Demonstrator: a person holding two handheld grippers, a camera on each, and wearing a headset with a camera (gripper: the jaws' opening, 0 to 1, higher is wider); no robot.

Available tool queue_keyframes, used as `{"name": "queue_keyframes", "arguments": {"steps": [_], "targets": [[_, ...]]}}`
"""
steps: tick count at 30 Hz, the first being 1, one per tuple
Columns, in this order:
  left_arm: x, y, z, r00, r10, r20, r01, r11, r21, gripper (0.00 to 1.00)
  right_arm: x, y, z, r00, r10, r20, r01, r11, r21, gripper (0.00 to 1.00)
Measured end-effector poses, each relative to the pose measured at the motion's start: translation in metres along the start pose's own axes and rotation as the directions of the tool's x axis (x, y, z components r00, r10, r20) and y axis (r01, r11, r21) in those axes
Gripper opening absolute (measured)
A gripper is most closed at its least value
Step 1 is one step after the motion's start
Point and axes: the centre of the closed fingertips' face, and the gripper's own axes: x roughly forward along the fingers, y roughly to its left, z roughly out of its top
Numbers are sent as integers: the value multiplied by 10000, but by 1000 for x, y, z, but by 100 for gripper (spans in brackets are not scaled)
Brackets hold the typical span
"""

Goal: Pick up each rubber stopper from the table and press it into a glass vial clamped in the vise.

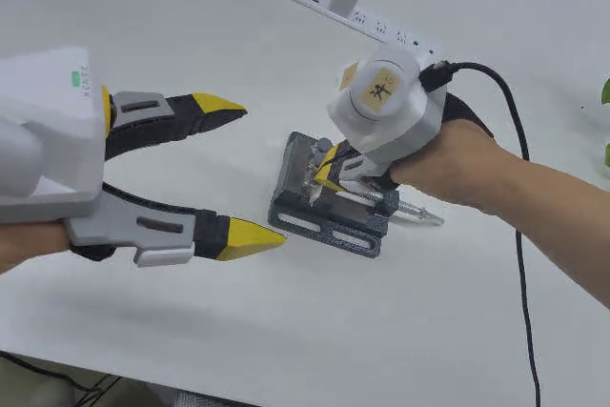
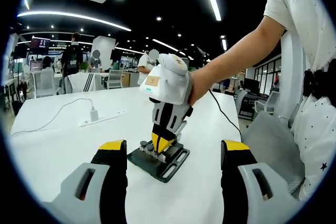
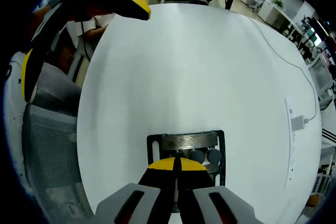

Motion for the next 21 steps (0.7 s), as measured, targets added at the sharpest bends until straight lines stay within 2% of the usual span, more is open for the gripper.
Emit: {"name": "queue_keyframes", "arguments": {"steps": [3,8,11,13,15,17,21], "targets": [[0,1,-1,10000,28,29,-28,10000,-23,71,0,1,0,9996,-156,-216,146,9990,-430,0],[0,1,-3,10000,47,22,-47,10000,-38,71,-1,2,-1,9991,-192,-371,168,9979,-629,0],[0,2,-3,10000,49,50,-49,10000,-50,71,-1,3,-1,9972,-351,-668,274,9932,-1130,0],[0,2,-3,10000,59,33,-59,10000,-33,71,-1,3,-1,9966,-288,-771,191,9921,-1236,0],[0,1,-3,10000,45,24,-45,10000,-31,71,-2,2,-2,9970,-123,-765,36,9937,-1122,0],[0,0,-5,10000,15,-30,-14,10000,17,72,-3,3,-1,9978,197,-639,-243,9971,-719,0],[-2,-3,-9,9999,-8,-162,9,10000,59,72,-5,6,-1,9970,121,-761,-184,9964,-831,0]]}}
